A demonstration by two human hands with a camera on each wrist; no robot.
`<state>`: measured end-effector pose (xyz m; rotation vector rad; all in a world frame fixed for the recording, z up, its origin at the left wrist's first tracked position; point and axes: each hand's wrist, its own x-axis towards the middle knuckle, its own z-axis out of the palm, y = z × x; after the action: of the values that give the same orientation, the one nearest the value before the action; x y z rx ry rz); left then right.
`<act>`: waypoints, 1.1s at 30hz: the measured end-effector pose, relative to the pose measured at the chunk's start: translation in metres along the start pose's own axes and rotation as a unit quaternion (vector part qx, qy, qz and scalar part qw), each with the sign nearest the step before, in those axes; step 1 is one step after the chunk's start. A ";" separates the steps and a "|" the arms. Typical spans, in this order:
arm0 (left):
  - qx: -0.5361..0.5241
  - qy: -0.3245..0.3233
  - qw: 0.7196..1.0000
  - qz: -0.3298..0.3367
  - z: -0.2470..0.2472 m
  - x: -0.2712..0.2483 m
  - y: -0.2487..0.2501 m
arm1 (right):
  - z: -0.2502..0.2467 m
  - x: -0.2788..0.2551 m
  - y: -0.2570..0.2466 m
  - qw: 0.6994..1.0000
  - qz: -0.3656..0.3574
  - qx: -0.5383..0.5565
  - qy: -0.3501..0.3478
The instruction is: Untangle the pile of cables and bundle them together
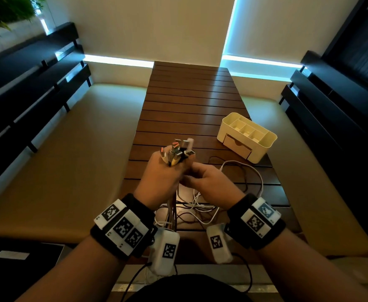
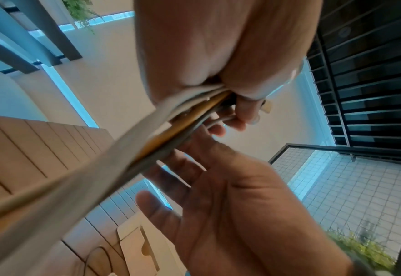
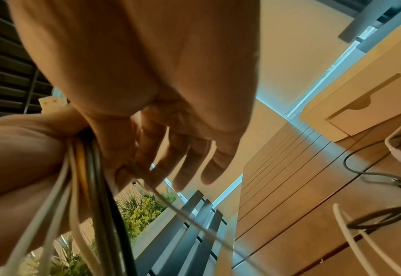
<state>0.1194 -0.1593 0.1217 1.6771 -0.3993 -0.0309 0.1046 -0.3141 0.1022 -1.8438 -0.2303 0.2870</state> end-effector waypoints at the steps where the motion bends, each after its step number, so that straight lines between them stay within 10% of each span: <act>1: -0.042 0.017 0.999 -0.014 0.000 -0.001 0.000 | 0.000 0.000 0.002 1.000 -0.007 0.000 0.006; 6: -0.250 0.074 0.963 -0.064 -0.006 -0.002 0.011 | -0.005 -0.005 0.023 0.998 0.017 -0.059 -0.033; 12: -0.252 0.092 0.962 -0.048 -0.018 0.004 0.019 | -0.008 -0.014 0.033 0.980 0.054 0.162 -0.106; 16: -0.248 0.095 0.962 -0.062 -0.028 0.004 0.020 | -0.026 -0.012 0.041 0.995 0.046 0.063 -0.056; 23: -0.009 0.031 0.998 -0.056 -0.012 -0.004 0.004 | -0.031 -0.010 0.023 0.992 -0.011 -0.056 0.113; 33: 0.061 -0.011 0.996 -0.065 -0.017 -0.006 0.000 | -0.033 -0.011 -0.001 0.988 -0.081 -0.074 0.113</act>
<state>0.1180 -0.1415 0.1231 1.8228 -0.3132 -0.1235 0.1044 -0.3475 0.1134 -1.9731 -0.2462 -0.0541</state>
